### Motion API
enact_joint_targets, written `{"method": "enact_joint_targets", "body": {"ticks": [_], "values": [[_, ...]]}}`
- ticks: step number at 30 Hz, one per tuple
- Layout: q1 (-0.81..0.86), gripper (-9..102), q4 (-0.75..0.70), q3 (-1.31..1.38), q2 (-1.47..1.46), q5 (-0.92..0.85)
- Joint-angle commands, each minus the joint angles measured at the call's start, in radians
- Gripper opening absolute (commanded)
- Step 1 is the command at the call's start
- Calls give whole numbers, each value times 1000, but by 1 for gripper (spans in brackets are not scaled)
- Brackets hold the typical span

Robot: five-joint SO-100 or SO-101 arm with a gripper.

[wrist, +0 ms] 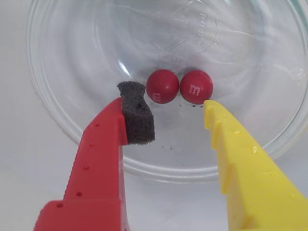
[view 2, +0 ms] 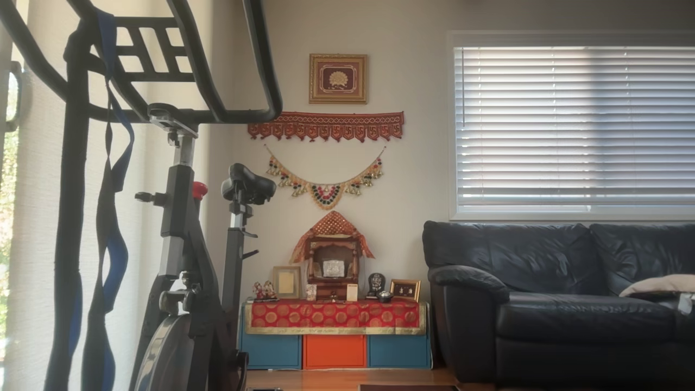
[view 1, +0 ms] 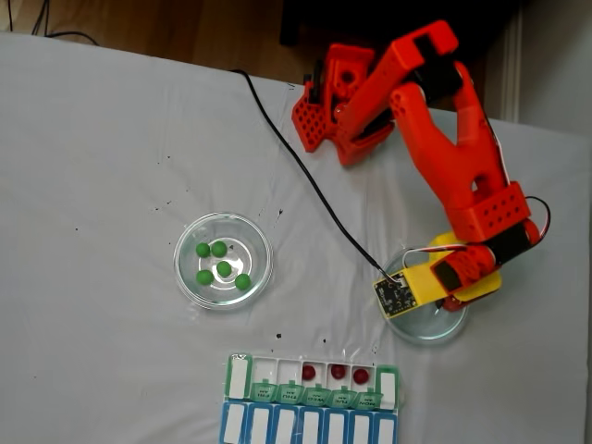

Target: Sort medicines into box.

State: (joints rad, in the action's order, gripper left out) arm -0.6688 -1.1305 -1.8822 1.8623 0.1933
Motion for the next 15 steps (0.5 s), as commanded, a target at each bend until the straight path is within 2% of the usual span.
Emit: {"method": "enact_joint_targets", "body": {"ticks": [1,15], "values": [[-8,23,21,17,41,2],[-15,24,72,-5,12,31]]}}
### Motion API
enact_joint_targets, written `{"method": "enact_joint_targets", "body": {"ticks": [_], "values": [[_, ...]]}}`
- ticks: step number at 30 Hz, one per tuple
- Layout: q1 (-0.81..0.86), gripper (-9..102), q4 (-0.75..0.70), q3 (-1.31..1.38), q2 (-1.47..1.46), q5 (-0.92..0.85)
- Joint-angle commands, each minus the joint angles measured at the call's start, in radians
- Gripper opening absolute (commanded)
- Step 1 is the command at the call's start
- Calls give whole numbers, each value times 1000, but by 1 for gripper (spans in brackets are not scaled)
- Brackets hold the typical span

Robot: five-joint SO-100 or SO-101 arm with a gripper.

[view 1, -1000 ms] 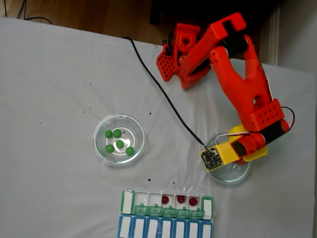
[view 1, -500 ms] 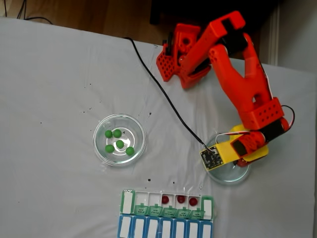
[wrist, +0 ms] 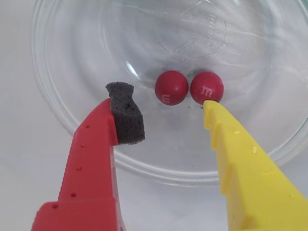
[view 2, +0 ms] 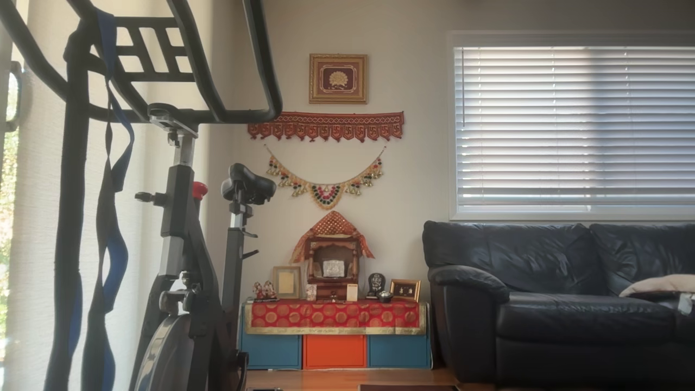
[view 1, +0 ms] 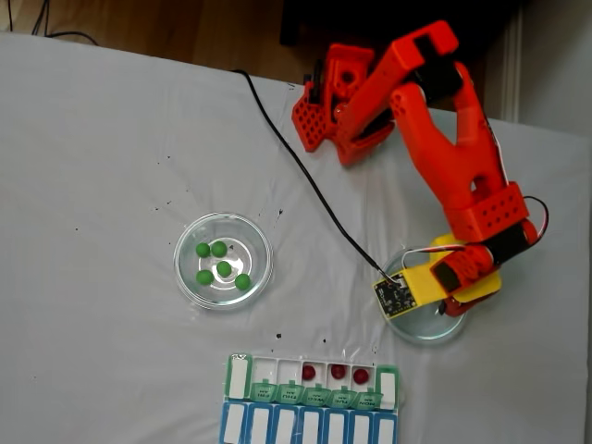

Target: Sort medicines into box.

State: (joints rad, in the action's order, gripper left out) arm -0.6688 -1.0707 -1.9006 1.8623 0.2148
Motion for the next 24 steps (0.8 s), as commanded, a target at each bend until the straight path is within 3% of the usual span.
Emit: {"method": "enact_joint_targets", "body": {"ticks": [1,24], "values": [[-15,25,15,14,9,14],[-26,23,49,3,-38,41]]}}
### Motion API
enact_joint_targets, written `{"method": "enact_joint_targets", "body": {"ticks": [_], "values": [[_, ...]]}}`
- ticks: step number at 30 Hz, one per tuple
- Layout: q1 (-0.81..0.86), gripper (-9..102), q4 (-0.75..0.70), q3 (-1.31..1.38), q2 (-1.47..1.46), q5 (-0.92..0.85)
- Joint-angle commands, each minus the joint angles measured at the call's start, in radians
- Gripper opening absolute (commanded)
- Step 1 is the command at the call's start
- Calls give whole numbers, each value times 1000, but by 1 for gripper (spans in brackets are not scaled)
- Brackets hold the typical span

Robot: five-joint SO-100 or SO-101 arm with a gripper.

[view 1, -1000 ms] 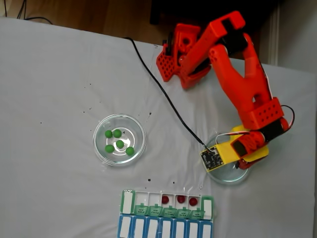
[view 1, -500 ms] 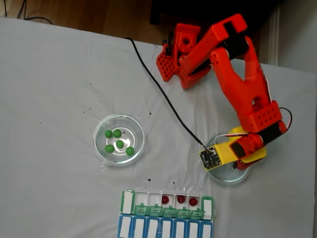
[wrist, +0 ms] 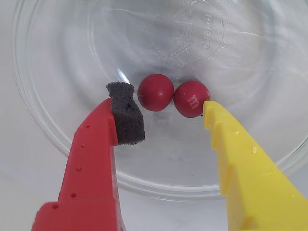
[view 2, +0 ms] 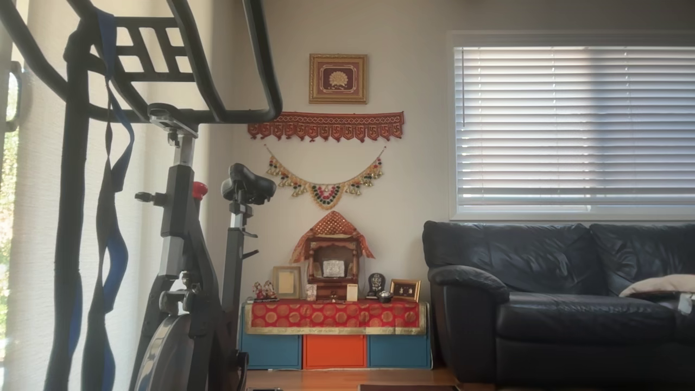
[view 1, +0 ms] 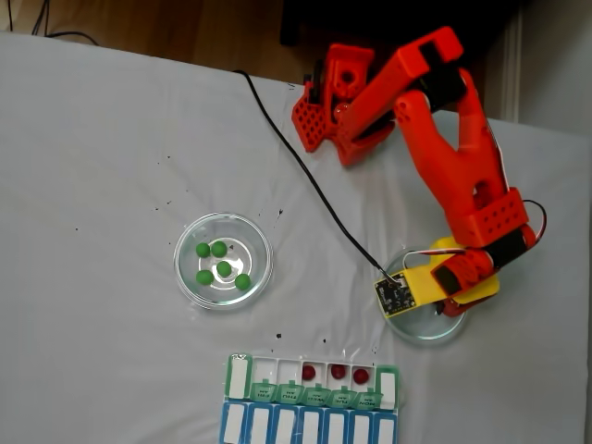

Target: Sort medicines into box.

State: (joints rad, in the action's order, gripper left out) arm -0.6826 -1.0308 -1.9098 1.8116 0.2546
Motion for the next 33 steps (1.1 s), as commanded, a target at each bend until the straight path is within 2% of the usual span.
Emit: {"method": "enact_joint_targets", "body": {"ticks": [1,33], "values": [[-12,23,12,11,9,2],[-11,22,38,15,-51,-5]]}}
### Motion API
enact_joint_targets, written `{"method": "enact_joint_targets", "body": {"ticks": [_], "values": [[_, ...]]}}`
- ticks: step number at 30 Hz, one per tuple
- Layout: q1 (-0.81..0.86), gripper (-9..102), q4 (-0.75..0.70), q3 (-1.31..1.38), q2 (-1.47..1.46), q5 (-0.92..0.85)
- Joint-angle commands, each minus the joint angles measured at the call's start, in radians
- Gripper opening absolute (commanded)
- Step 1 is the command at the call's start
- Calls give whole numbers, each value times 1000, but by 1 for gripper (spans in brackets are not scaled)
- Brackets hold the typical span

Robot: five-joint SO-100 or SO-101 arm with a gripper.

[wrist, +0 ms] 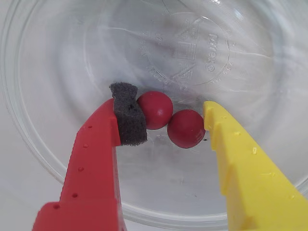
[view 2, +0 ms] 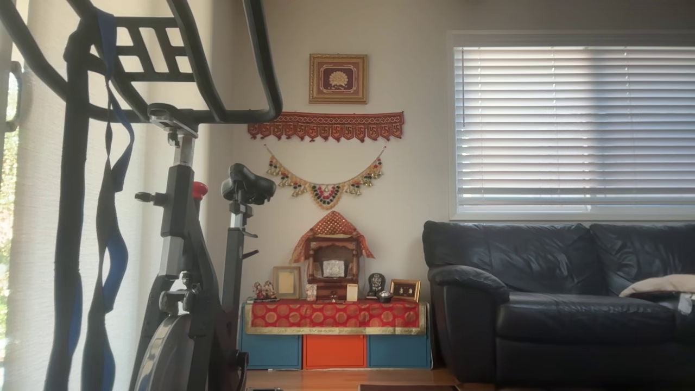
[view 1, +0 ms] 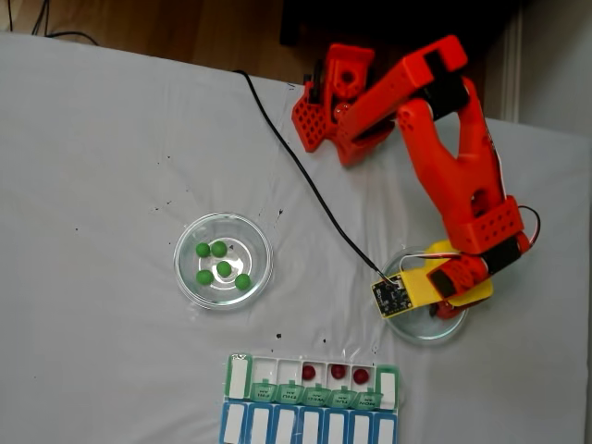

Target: Sort medicines into box.

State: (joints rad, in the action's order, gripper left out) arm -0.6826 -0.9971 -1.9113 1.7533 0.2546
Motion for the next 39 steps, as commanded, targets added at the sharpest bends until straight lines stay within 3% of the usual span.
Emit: {"method": "enact_joint_targets", "body": {"ticks": [1,39], "values": [[-11,21,6,17,6,-5],[-20,14,12,6,-2,-25]]}}
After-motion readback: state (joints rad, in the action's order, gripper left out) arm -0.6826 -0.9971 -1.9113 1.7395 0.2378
